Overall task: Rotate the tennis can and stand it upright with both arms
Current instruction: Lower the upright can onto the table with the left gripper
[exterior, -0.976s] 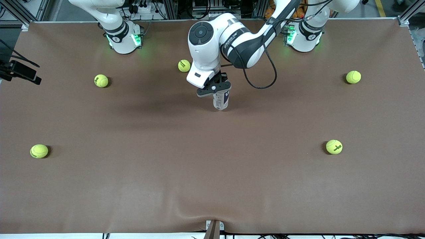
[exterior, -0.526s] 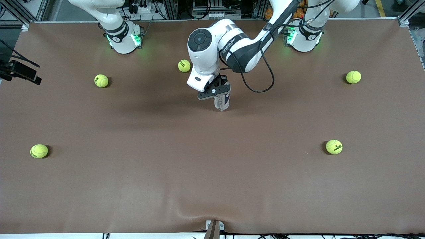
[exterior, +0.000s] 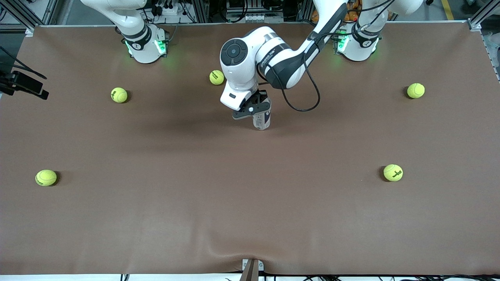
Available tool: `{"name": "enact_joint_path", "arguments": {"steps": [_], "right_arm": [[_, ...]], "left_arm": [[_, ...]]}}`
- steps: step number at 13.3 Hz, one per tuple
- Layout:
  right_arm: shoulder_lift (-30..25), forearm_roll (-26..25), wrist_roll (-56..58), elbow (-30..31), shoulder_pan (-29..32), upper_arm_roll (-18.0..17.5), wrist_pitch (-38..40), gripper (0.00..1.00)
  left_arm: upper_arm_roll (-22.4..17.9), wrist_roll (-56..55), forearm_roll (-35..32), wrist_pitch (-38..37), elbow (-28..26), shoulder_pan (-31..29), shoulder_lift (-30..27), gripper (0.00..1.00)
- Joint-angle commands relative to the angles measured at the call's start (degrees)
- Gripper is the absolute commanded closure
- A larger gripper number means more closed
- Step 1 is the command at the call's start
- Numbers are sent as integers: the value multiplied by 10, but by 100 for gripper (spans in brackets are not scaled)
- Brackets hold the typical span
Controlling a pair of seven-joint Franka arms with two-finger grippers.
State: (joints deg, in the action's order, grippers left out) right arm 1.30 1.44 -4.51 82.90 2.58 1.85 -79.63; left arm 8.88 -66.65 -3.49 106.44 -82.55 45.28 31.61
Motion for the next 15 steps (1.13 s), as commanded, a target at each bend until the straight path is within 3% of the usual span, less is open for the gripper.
{"name": "enact_joint_path", "arguments": {"steps": [1,3,4,7,10,15], "right_arm": [[-5,9,-9,-2,-3,3,6,0],[-5,9,-9,-2,-3,2,6,0],[-5,9,-9,-3,-3,2,5,0],[-5,9,-9,-2,-3,2,5,0],[-5,9,-9,-3,-3,3,5,0],[-5,9,-9,-3,-3,3,5,0]], "left_arm": [[-1,-10,-4,-3,15,4,5,79],[-1,-11,-3,-2,15,4,0,65],[-1,-10,-3,-2,16,4,-2,63],[1,-11,-2,-4,16,1,-15,40],[0,-12,-2,-7,17,-2,-29,4],[-7,1,-11,-9,18,-22,-54,0]]}}
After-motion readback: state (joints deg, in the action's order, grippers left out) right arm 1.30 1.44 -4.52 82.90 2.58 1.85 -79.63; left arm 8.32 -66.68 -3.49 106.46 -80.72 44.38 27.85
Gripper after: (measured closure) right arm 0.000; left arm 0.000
